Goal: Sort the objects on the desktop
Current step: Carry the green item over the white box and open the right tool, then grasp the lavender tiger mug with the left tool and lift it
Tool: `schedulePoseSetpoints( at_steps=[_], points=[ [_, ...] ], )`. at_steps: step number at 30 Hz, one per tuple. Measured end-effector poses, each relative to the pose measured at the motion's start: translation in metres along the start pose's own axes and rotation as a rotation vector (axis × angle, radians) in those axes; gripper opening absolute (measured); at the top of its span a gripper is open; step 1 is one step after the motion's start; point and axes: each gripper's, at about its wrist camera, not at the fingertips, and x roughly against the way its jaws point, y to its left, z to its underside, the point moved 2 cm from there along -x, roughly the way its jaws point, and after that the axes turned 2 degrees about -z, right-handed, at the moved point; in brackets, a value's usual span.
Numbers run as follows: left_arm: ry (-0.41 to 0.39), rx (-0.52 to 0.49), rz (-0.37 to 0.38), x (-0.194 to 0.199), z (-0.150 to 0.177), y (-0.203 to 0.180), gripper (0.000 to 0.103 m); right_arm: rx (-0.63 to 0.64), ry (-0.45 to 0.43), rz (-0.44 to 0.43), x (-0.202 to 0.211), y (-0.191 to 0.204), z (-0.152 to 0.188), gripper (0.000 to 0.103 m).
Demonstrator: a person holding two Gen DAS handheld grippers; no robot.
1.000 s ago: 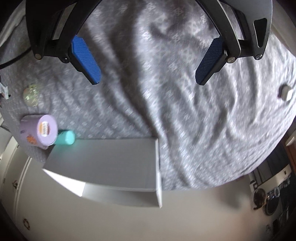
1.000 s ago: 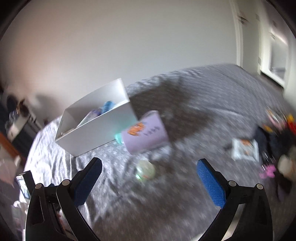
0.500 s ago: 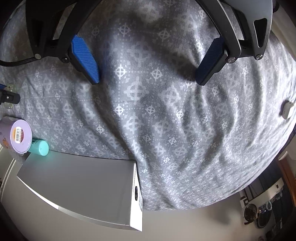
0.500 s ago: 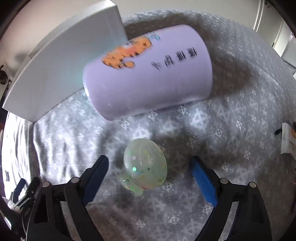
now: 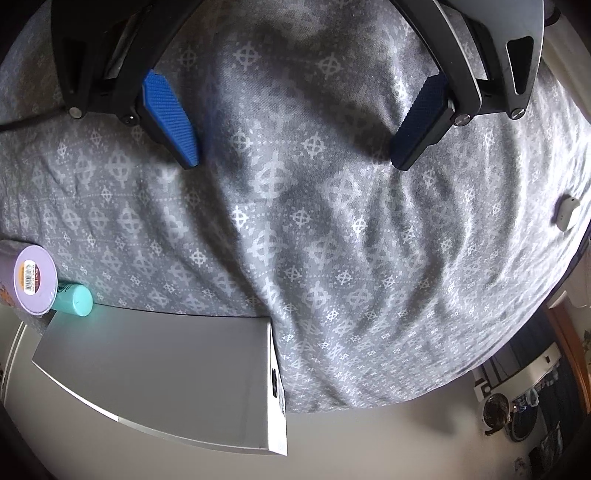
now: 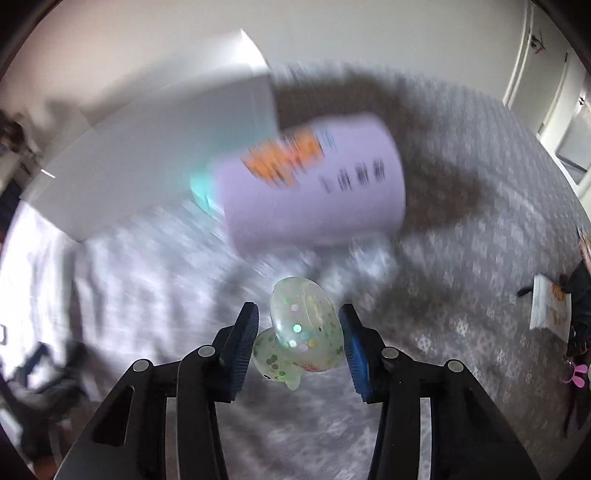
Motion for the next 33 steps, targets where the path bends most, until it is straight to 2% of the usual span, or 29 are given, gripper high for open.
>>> schedulePoseSetpoints(
  at_steps=[1,4,7,10,14,17,20,22,23,25,27,30,33],
  points=[
    [-0.004,0.0,-0.001,0.001,0.001,0.0,0.103,0.02,-0.054,-0.033,0.016,0.007,-0.004,0.043],
    [-0.013,-0.001,-0.012,0.001,0.002,-0.001,0.103,0.084,-0.145,-0.061,0.047,0.033,-0.029,0.043],
    [-0.015,0.0,-0.015,0.005,0.004,-0.005,0.103,0.121,-0.188,-0.112,0.056,0.071,-0.077,0.043],
    [-0.017,-0.001,-0.015,0.008,0.008,-0.01,0.103,0.205,-0.238,-0.11,0.054,0.125,-0.121,0.043],
    [-0.019,0.0,-0.011,0.01,0.011,-0.011,0.103,0.267,-0.219,-0.121,0.02,0.185,-0.161,0.043],
    [-0.017,0.003,-0.008,0.01,0.012,-0.011,0.103,0.27,-0.163,-0.088,-0.015,0.224,-0.173,0.043],
    [-0.018,0.001,-0.011,0.01,0.012,-0.011,0.103,0.296,-0.119,-0.033,-0.046,0.245,-0.172,0.043],
    [-0.018,0.0,-0.012,0.01,0.012,-0.012,0.103,0.324,-0.115,-0.059,-0.054,0.252,-0.163,0.045],
    [-0.018,0.0,-0.012,0.01,0.012,-0.012,0.103,0.339,-0.122,-0.057,-0.054,0.255,-0.157,0.048],
    [-0.018,0.0,-0.012,0.01,0.012,-0.012,0.103,0.366,-0.159,-0.029,-0.048,0.254,-0.146,0.076],
    [-0.019,0.0,-0.011,0.01,0.012,-0.012,0.103,0.383,-0.225,0.004,-0.032,0.244,-0.136,0.09],
    [-0.018,-0.001,-0.01,0.01,0.012,-0.012,0.103,0.364,-0.301,0.043,-0.008,0.223,-0.127,0.101],
    [-0.019,-0.006,-0.009,0.012,0.011,-0.014,0.103,0.309,-0.353,0.065,0.027,0.182,-0.114,0.103]
  ],
)
